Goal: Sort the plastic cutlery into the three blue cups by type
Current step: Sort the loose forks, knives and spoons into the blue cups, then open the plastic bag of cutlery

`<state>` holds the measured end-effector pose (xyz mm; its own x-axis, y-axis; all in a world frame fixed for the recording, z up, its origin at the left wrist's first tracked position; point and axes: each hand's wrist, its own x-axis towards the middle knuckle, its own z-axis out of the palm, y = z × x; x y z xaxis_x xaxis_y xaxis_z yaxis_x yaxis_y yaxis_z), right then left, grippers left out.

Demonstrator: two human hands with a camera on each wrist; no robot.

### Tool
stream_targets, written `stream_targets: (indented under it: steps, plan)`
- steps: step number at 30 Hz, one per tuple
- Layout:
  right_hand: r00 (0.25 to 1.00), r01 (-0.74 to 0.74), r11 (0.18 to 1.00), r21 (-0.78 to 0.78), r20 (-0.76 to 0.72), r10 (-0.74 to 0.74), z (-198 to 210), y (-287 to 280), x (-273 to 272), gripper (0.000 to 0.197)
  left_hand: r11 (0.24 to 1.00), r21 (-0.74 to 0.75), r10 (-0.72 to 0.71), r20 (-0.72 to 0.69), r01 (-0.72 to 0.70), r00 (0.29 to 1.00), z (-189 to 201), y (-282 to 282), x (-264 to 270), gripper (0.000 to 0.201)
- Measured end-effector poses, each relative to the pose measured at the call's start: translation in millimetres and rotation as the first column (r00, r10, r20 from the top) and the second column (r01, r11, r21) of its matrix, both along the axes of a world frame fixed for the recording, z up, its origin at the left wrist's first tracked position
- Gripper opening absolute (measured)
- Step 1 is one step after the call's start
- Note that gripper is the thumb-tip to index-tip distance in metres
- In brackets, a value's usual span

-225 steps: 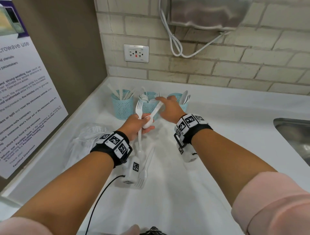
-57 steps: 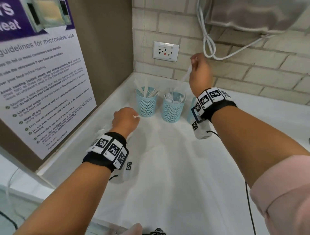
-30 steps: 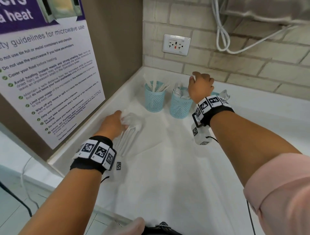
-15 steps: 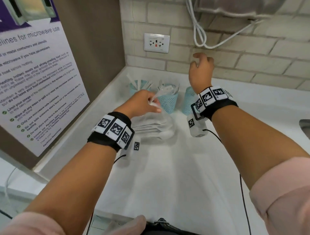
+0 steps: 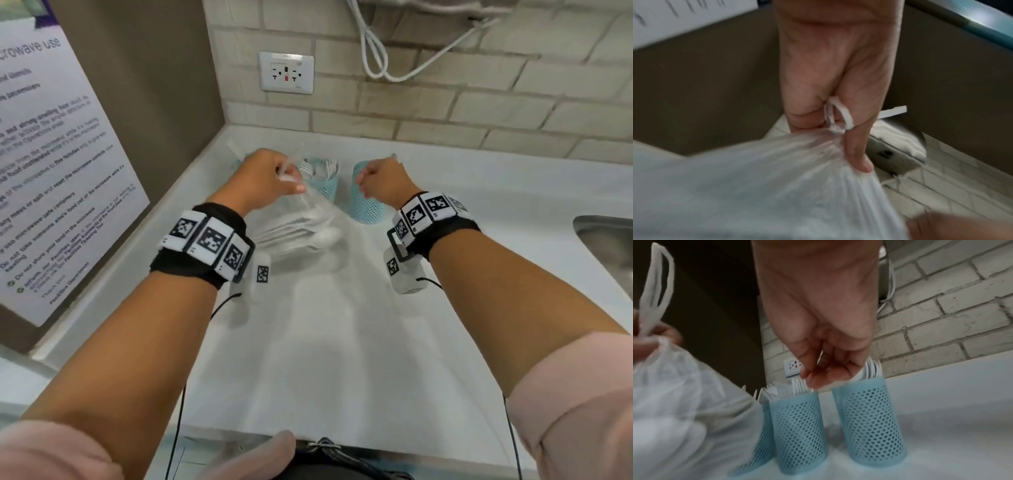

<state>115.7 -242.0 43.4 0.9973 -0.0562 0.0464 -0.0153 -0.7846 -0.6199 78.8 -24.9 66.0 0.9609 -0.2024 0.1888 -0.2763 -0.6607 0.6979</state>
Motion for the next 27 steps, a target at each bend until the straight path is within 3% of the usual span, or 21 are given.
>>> stream_targets:
  steps: [4, 6, 9, 12, 16, 21, 27]
  plan:
    - [0.927, -0.212, 0.976, 0.050, -0.304, 0.217, -15.7, 22.9, -10.2, 0.017, 0.989, -0.075, 0.132, 0.005, -0.131, 0.991, 0.9, 27.8, -0.8, 0.014]
    - [0.867, -0.354, 0.935, -0.002, -0.375, 0.327, -23.7, 40.1, -14.4, 0.018, 0.969, -0.127, 0.213, -0.001, -0.212, 0.977, -2.2, 39.9, -3.2, 0.014]
    - [0.762, -0.590, 0.796, -0.134, -0.418, 0.494, -38.6, 70.3, -23.6, 0.031, 0.946, -0.151, 0.293, 0.016, -0.287, 0.956, -4.5, 54.6, -6.7, 0.014]
    - [0.678, -0.718, 0.661, -0.219, -0.433, 0.593, -60.1, 99.2, -38.1, 0.043, 0.941, -0.141, 0.312, 0.018, -0.306, 0.950, -5.9, 61.3, -8.9, 0.016]
    - [0.692, -0.716, 0.656, -0.241, -0.371, 0.619, -83.8, 117.5, -44.2, 0.043, 0.938, -0.153, 0.319, 0.019, -0.312, 0.948, -5.6, 58.9, -11.2, 0.018]
    - [0.731, -0.680, 0.680, -0.275, -0.331, 0.597, -87.1, 115.6, -42.8, 0.026, 0.947, -0.162, 0.283, 0.011, -0.278, 0.959, -6.2, 51.1, -12.6, 0.018]
    - [0.752, -0.655, 0.645, -0.393, -0.425, 0.504, -77.1, 82.2, -35.8, 0.020, 0.954, -0.178, 0.241, -0.012, -0.240, 0.970, -9.3, 34.8, -9.6, 0.018]
